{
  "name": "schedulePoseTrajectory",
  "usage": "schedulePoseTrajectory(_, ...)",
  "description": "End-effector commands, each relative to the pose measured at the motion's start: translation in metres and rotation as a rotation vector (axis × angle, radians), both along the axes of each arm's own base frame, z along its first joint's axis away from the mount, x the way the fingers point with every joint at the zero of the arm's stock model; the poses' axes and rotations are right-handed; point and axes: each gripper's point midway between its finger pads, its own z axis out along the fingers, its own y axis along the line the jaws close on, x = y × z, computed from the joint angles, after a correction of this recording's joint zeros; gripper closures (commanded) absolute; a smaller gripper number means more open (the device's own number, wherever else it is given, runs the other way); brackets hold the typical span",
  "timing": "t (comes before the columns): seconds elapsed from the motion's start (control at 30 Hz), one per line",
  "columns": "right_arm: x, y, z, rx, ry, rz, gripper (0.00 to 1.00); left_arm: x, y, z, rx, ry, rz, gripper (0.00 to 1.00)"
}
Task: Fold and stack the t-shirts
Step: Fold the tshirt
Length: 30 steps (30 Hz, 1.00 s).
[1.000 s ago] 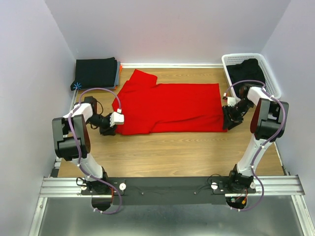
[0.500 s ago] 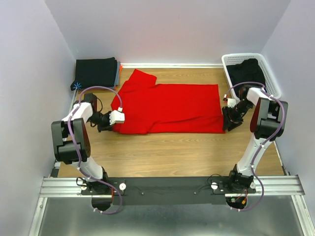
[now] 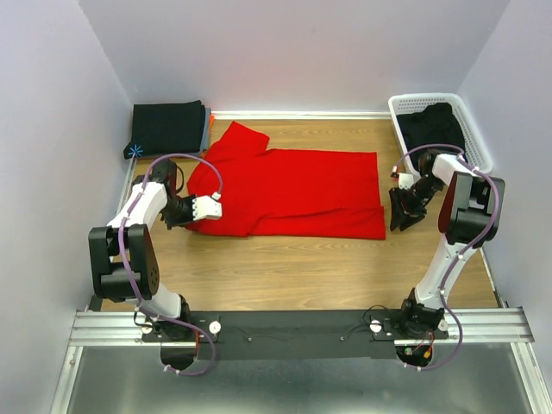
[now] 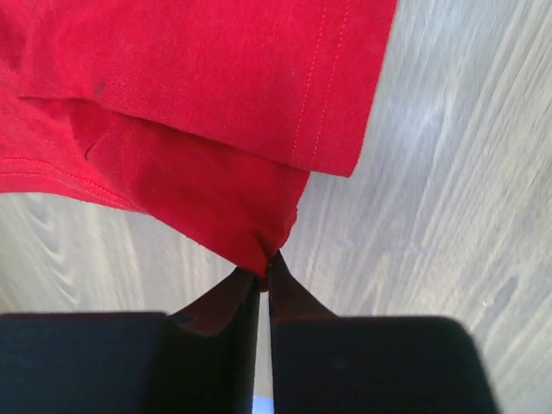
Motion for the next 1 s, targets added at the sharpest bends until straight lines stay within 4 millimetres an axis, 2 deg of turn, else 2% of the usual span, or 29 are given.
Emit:
schedulePoseTrajectory(0.0, -0.005, -0.008, 0.002, -0.038, -0.016, 0.021, 0.49, -0.012, 0.019, -0.008, 0.102, 0.046, 0.044, 0.79)
schedulePoseTrajectory(0.17, -0.006, 0.000, 0.013, -0.005, -0.033, 0.019, 0.49, -0.003, 0.026, 0.003, 0.107, 0.001, 0.067, 0.73)
schedulePoseTrajectory(0.3, -0.005, 0.011, 0.017, 0.040, -0.030, 0.009, 0.49, 0.000, 0.022, 0.014, 0.077, -0.030, 0.077, 0.64)
schedulePoseTrajectory(0.47, -0.003, 0.022, 0.013, 0.058, -0.022, 0.006, 0.48, -0.006, 0.024, 0.005, 0.070, -0.034, 0.089, 0.58)
schedulePoseTrajectory(0.57, -0.002, 0.027, 0.010, 0.066, -0.020, 0.003, 0.48, -0.014, 0.015, -0.005, -0.009, 0.004, 0.105, 0.55)
schedulePoseTrajectory(0.6, -0.001, 0.028, 0.009, 0.067, -0.025, 0.001, 0.48, -0.014, 0.013, -0.009, -0.028, 0.011, 0.111, 0.49)
schedulePoseTrajectory(0.63, -0.001, 0.028, 0.008, 0.068, -0.021, 0.000, 0.48, -0.017, 0.010, -0.012, -0.044, 0.022, 0.116, 0.48)
schedulePoseTrajectory(0.7, -0.001, 0.029, 0.006, 0.072, -0.020, -0.003, 0.47, -0.007, 0.010, -0.017, -0.071, -0.021, 0.136, 0.48)
schedulePoseTrajectory(0.87, 0.000, 0.031, 0.003, 0.070, -0.013, -0.008, 0.47, 0.004, 0.003, -0.028, -0.136, -0.034, 0.164, 0.48)
schedulePoseTrajectory(0.97, 0.000, 0.032, -0.002, 0.062, -0.007, -0.010, 0.47, 0.012, 0.001, -0.031, -0.161, -0.045, 0.178, 0.54)
